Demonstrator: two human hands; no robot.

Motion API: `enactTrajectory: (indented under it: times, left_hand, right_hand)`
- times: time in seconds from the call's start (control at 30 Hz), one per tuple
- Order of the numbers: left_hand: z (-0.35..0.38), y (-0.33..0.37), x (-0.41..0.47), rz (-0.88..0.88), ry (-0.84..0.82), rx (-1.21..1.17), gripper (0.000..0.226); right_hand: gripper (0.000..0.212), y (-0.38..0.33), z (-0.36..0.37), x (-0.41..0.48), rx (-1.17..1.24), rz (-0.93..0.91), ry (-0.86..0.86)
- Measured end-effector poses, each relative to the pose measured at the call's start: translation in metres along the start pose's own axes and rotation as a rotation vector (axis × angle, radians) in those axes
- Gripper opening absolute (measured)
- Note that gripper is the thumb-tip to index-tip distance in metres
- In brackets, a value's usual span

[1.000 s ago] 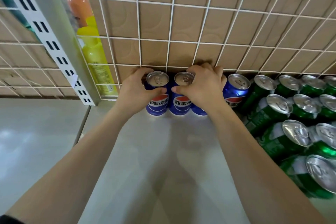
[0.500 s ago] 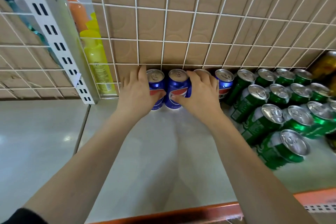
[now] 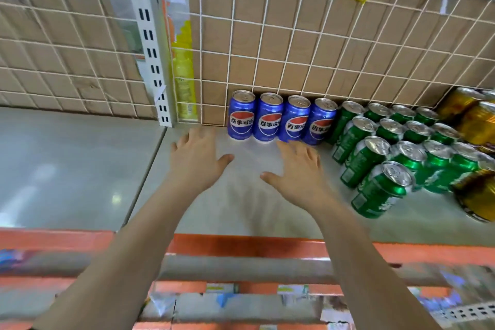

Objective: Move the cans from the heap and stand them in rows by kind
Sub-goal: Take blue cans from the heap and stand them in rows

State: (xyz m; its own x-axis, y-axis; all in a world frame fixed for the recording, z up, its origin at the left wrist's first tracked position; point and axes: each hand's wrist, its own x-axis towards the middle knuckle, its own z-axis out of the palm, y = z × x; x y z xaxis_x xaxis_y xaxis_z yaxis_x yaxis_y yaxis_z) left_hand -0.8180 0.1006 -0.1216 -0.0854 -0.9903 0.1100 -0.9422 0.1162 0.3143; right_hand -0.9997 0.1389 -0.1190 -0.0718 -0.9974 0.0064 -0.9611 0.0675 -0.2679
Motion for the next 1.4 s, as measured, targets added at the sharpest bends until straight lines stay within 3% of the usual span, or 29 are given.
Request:
enactTrajectory:
  times: [0.33,0.47,0.57,0.73,1.07,1.4]
  left_hand:
    - [-0.042,-0.077,-0.189,-0.472,0.195,-0.210,0.052]
    - [-0.060,-0.124,-0.252,-0.631,0.269,-0.232,0.049]
    - [-0.073,-0.157,-0.293,-0.732,0.318,-0.256,0.059]
    - [-0.090,-0.214,-0.345,-0.941,0.392,-0.305,0.052]
    - [-0.157,-0.385,-0.404,-0.981,0.454,-0.284,0.057]
    - [-0.183,-0.500,-0.405,-0.968,0.392,-0.337,0.057]
  right_hand:
    - [0.057,-0.052,0.033,-0.107,0.109,-0.279,-0.045]
    - [0.055,-0.097,0.053,-0.134,0.188,-0.447,-0.068]
    - [0.054,-0.136,0.071,-0.154,0.241,-0.580,-0.134]
    - [0.054,-0.205,0.092,-0.172,0.313,-0.623,-0.243]
    - [0.050,-0.419,0.139,-0.207,0.409,-0.706,-0.252]
    - [0.052,-0.543,0.170,-0.203,0.337,-0.718,-0.269]
